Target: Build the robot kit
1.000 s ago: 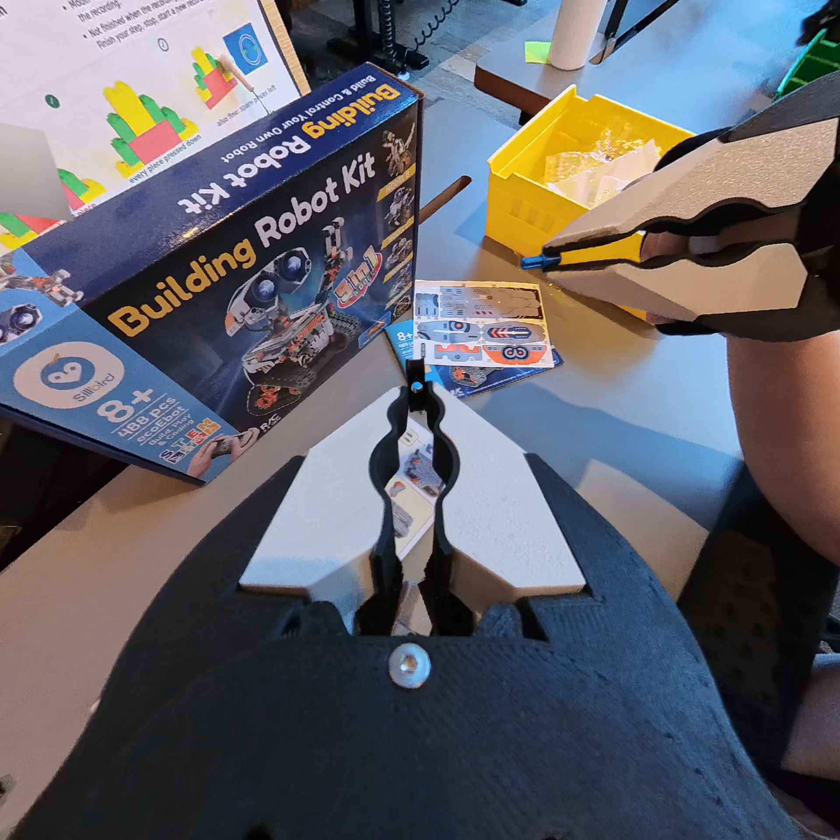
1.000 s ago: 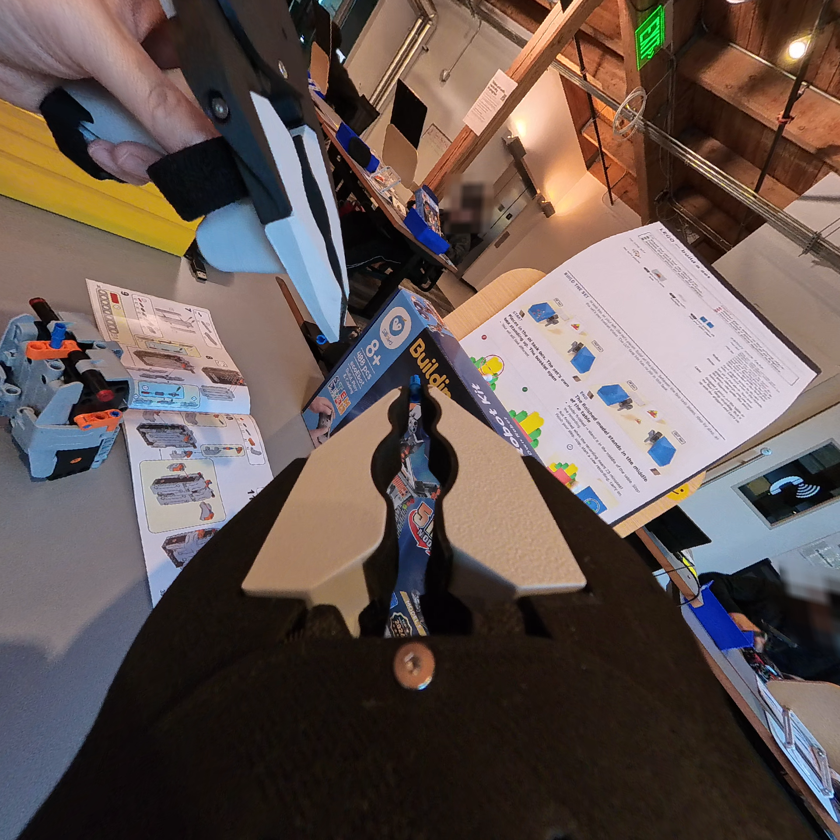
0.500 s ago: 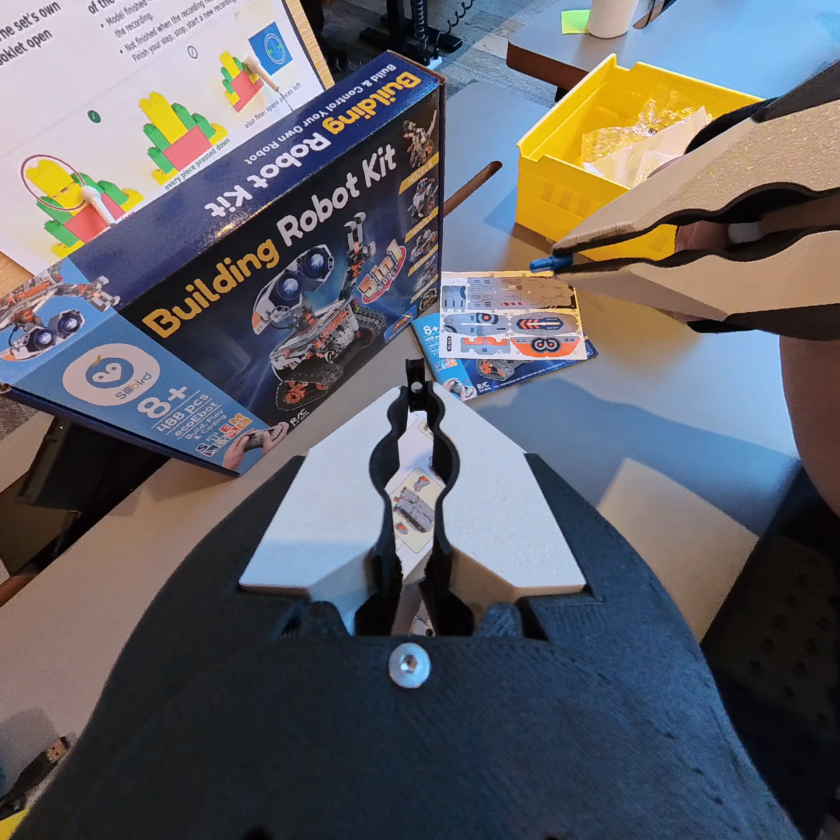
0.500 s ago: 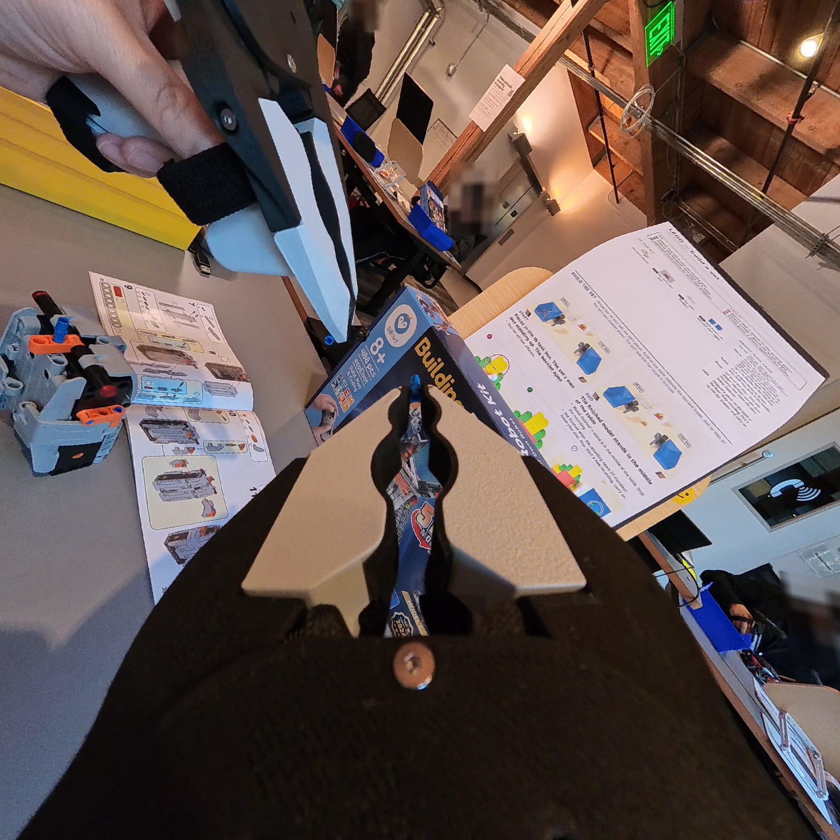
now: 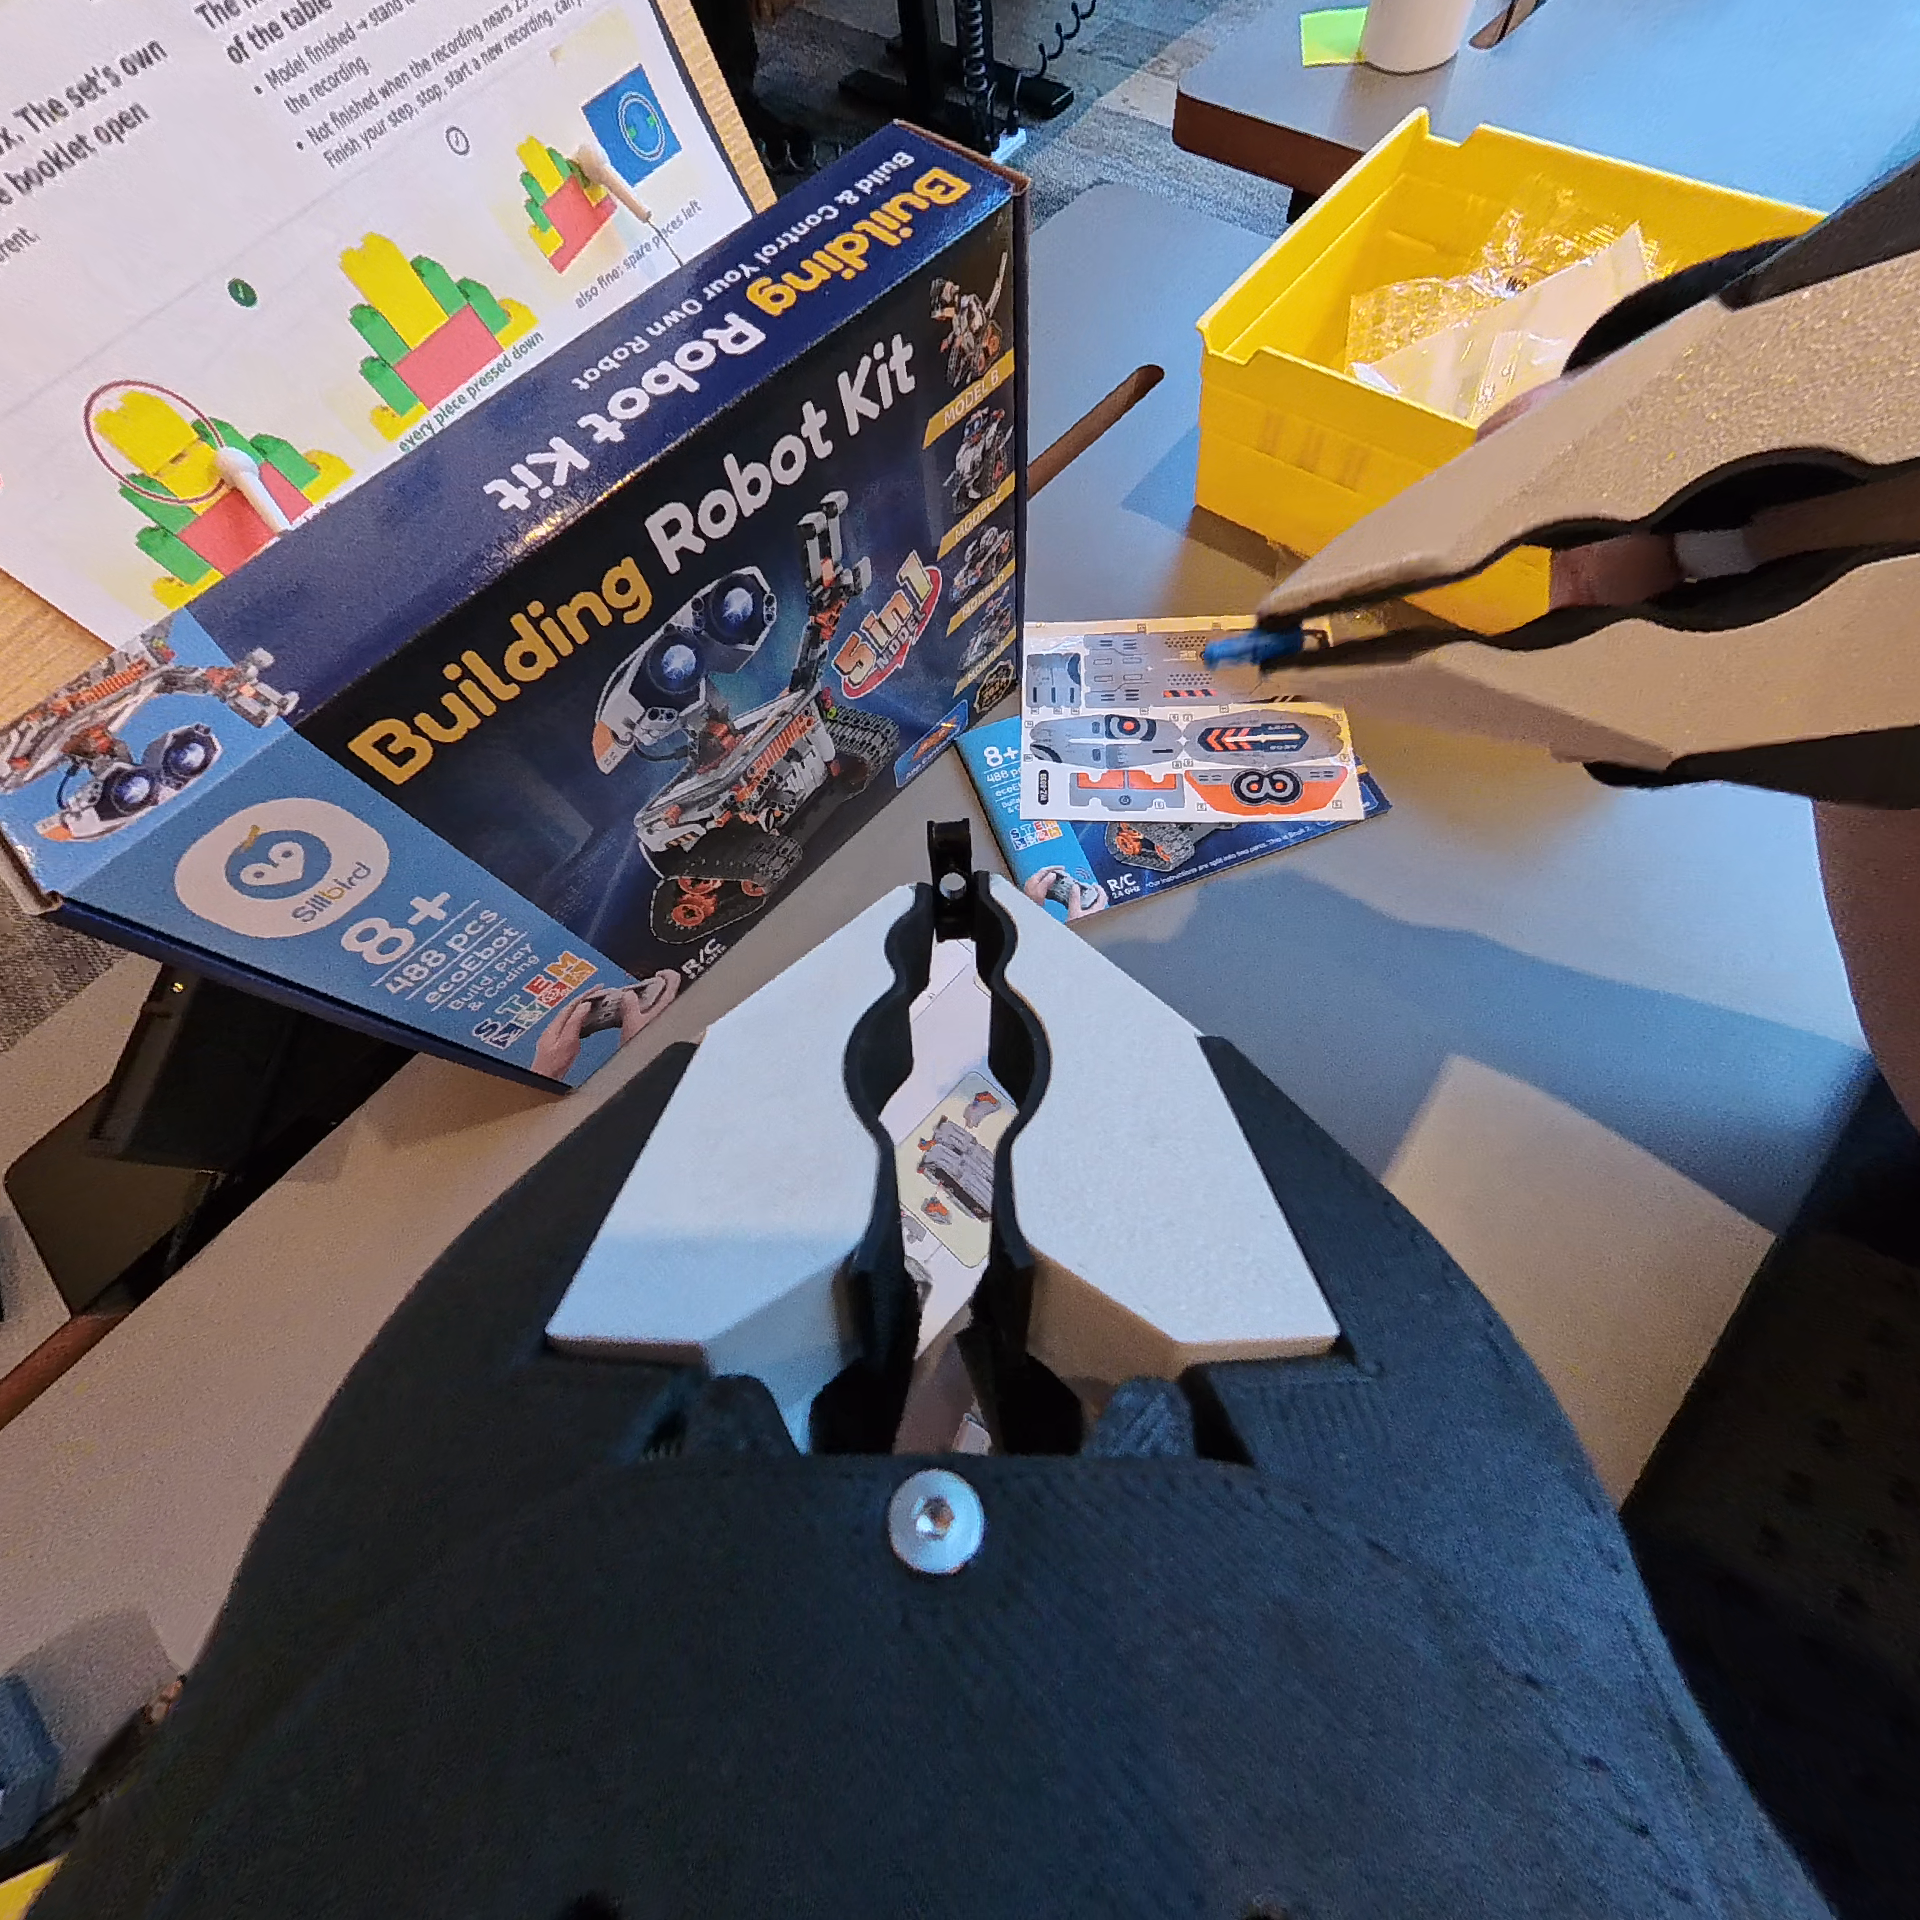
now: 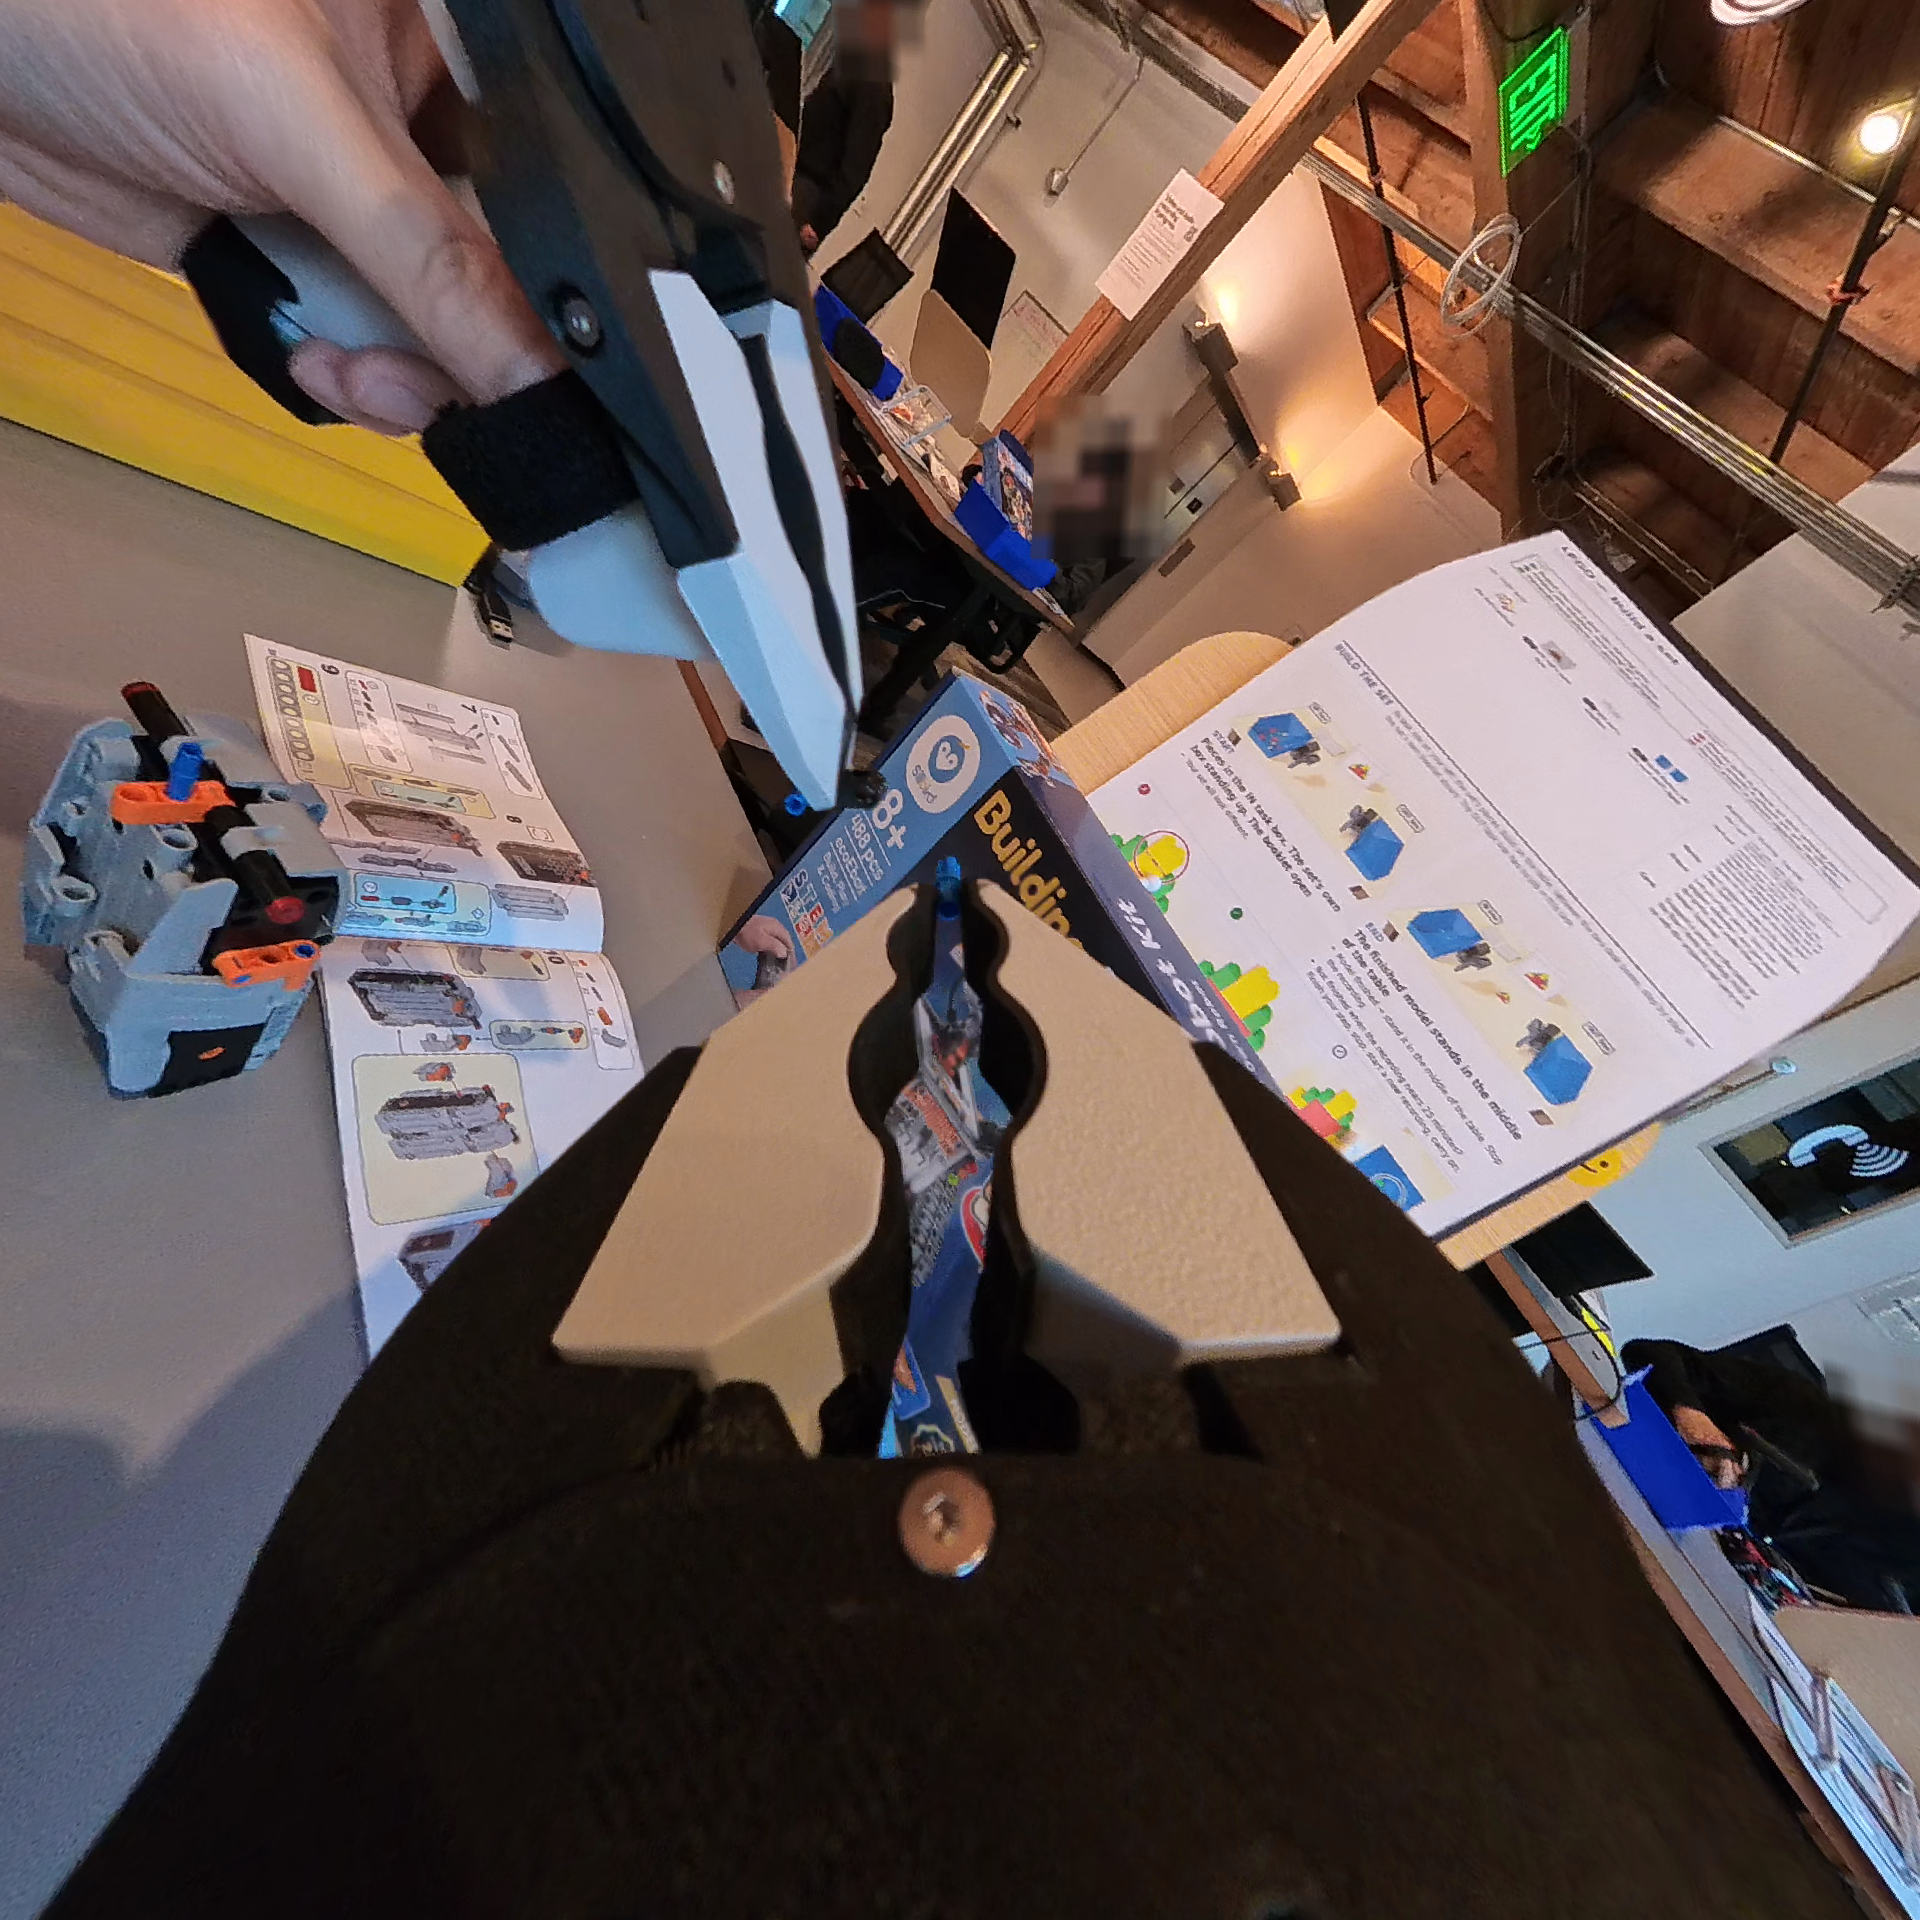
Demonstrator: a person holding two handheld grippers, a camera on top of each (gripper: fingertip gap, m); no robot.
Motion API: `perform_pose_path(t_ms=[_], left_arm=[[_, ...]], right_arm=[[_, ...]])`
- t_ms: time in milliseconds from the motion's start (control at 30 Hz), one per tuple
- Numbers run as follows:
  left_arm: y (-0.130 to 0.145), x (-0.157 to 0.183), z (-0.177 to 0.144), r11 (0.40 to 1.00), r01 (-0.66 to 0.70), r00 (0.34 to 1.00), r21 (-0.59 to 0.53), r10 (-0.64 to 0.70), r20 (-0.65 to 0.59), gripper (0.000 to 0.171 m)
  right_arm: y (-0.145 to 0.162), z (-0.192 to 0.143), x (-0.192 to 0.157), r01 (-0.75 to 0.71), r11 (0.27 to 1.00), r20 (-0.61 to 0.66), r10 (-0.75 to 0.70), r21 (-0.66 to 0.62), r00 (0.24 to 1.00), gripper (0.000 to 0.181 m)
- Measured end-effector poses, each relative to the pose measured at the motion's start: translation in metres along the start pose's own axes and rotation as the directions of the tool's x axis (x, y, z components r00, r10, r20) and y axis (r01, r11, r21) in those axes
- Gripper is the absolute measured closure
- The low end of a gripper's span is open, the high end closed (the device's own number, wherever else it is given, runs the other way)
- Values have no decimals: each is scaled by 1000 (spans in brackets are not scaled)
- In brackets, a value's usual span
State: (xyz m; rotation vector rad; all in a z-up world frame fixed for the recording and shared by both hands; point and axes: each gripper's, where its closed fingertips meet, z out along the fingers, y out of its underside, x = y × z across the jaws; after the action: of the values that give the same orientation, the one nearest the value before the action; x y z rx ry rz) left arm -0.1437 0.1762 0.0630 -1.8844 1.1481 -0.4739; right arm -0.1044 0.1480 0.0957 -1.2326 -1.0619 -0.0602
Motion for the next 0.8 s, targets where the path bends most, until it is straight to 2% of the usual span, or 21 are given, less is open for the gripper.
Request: perform_pose_path(t_ms=[167,800], left_arm=[[-2,2,1,999,-54,998,1,54,27,166],[-2,4,1,997,-74,996,-12,75,39,166]], right_arm=[[-9,5,-9,-40,998,36,38,42,999,178],[-11,7,-13,-14,999,41,13,37,999,178]])
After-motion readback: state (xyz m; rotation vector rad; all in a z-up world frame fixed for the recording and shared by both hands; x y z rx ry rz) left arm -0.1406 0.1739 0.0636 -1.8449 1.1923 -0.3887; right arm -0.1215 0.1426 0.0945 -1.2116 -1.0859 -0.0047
